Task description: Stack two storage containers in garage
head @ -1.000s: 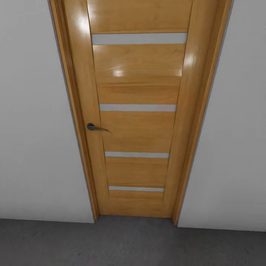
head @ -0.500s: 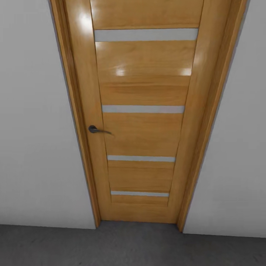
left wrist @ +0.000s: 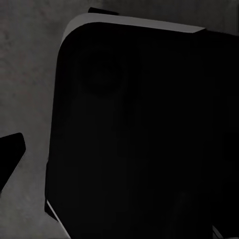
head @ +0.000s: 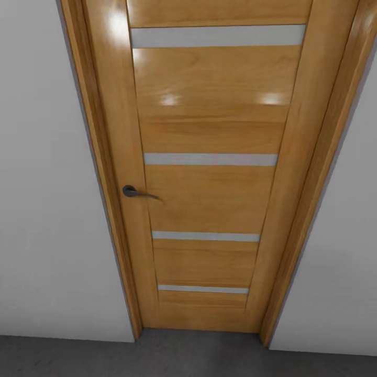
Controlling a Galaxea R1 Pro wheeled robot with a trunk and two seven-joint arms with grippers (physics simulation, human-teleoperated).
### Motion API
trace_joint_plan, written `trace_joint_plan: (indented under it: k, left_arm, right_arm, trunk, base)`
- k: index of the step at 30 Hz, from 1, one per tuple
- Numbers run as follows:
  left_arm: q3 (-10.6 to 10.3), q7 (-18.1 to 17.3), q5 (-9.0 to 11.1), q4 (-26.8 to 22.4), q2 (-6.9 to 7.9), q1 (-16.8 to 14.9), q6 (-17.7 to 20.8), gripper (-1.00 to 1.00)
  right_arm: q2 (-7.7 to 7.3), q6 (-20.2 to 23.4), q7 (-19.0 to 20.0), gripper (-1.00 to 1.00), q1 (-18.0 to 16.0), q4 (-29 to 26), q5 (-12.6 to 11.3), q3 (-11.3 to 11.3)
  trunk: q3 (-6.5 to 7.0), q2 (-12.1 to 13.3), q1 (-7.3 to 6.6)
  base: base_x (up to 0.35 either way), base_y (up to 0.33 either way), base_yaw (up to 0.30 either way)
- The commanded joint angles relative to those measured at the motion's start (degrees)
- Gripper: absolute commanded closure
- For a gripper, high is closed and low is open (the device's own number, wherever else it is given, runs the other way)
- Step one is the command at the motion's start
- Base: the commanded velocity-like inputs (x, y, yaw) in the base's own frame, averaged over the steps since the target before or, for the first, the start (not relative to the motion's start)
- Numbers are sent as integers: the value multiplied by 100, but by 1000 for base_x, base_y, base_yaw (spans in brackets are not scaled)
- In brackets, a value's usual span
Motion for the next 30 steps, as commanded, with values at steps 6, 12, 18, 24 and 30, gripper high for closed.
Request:
trace_joint_plan:
  k: [6, 12, 18, 24, 30]
  left_arm:
    - [2, -6, 43, -2, 3, 2, -4, -100]
    - [-1, -7, 44, -2, 4, 3, -4, -100]
    - [-3, -7, 45, -2, 4, 0, -4, -100]
    - [1, -2, 43, -2, 4, 0, -12, -100]
    - [4, -7, 43, -5, 4, 0, -12, -100]
  right_arm:
    - [-5, -20, -1, -100, -1, 1, 49, 10]
    - [-5, -21, -1, -100, -1, 1, 56, 15]
    - [-5, -21, 0, -100, -1, 1, 61, 18]
    - [-5, -21, -1, -100, -1, 1, 48, 19]
    - [-11, -16, -1, -100, -1, 1, 38, 20]
  trunk:
    - [-4, -2, 3]
    - [-4, -2, 3]
    - [-4, -2, 3]
    - [-4, -2, 3]
    - [-4, -2, 3]
  base:
    - [286, -46, 0]
    - [289, -99, 0]
    - [290, -105, 0]
    - [82, -27, 0]
    - [5, -2, 0]
